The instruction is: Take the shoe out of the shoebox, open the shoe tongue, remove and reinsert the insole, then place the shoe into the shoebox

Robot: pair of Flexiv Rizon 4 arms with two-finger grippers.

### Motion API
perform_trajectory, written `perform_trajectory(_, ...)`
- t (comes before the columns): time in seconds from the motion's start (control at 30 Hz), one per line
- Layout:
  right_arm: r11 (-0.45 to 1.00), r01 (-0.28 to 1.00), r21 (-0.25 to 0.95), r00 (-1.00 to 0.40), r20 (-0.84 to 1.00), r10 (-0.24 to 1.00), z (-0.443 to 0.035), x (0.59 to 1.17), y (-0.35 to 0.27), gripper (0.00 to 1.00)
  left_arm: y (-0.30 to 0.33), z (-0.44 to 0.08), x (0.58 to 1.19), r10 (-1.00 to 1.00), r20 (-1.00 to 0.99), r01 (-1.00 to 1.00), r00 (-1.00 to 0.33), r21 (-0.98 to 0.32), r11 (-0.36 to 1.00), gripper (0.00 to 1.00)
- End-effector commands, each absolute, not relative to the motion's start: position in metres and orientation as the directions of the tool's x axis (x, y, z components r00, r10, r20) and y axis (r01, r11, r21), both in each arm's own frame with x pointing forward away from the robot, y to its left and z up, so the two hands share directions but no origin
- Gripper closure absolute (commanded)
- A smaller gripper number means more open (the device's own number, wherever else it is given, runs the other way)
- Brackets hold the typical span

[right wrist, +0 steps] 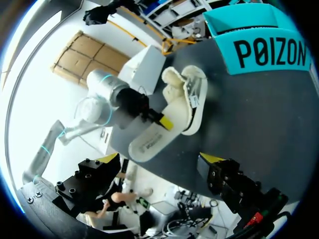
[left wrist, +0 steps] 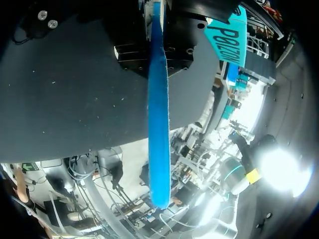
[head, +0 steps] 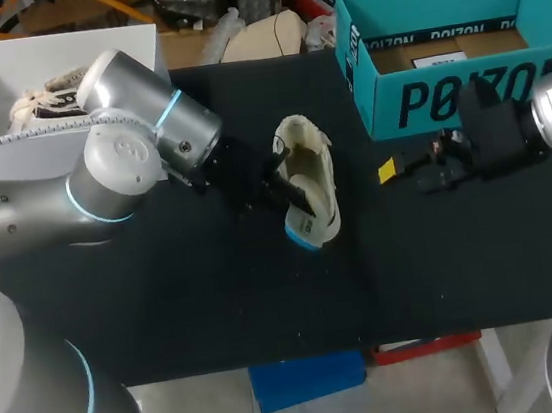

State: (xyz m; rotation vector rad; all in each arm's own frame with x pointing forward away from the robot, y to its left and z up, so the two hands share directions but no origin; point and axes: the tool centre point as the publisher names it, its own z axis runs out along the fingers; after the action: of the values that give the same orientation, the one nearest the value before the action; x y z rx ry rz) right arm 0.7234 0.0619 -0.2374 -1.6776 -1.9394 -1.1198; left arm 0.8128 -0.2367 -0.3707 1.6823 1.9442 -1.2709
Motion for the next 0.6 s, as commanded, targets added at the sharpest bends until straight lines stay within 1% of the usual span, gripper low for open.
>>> perform_trajectory(0.03, -0.008, 0.942, 0.335, -0.243, 0.699, 0.673, -0.237, 0.724, 0.062, 0.0, -0.245, -0.382, 0.831, 0.656, -0.694, 0.894, -0.298, -0.443, -0.063, 1.0)
perform_trajectory(0.37, -0.008, 0.942, 0.335, -0.243, 0.699, 0.673, -0.237, 0.724, 0.062, 0.0, -0.244, -0.387, 0.86, 0.642, -0.702, 0.907, -0.309, -0.421, -0.024, 0.99)
perform_trajectory(0.4, -0.008, 0.942, 0.335, -0.243, 0.699, 0.673, -0.237, 0.724, 0.062, 0.0, -0.243, -0.386, 0.861, 0.64, -0.703, 0.907, -0.311, -0.421, -0.021, 0.86)
perform_trajectory(0.43, -0.008, 0.942, 0.335, -0.243, 0.699, 0.673, -0.237, 0.724, 0.062, 0.0, -0.243, -0.383, 0.861, 0.636, -0.705, 0.906, -0.315, -0.422, -0.019, 0.77)
perform_trajectory(0.47, -0.008, 0.942, 0.335, -0.243, 0.699, 0.673, -0.237, 0.724, 0.062, 0.0, -0.243, -0.381, 0.859, 0.634, -0.706, 0.906, -0.316, -0.422, -0.019, 0.75)
perform_trajectory(0.5, -0.008, 0.942, 0.335, -0.243, 0.699, 0.673, -0.237, 0.724, 0.062, 0.0, -0.243, -0.38, 0.858, 0.633, -0.706, 0.906, -0.316, -0.422, -0.018, 0.67)
perform_trajectory(0.53, -0.008, 0.942, 0.335, -0.243, 0.699, 0.673, -0.237, 0.724, 0.062, 0.0, -0.242, -0.377, 0.856, 0.632, -0.707, 0.907, -0.316, -0.422, -0.018, 0.57)
perform_trajectory(0.6, -0.008, 0.942, 0.335, -0.243, 0.699, 0.673, -0.237, 0.724, 0.062, 0.0, -0.239, -0.373, 0.852, 0.632, -0.707, 0.907, -0.316, -0.42, -0.016, 0.51)
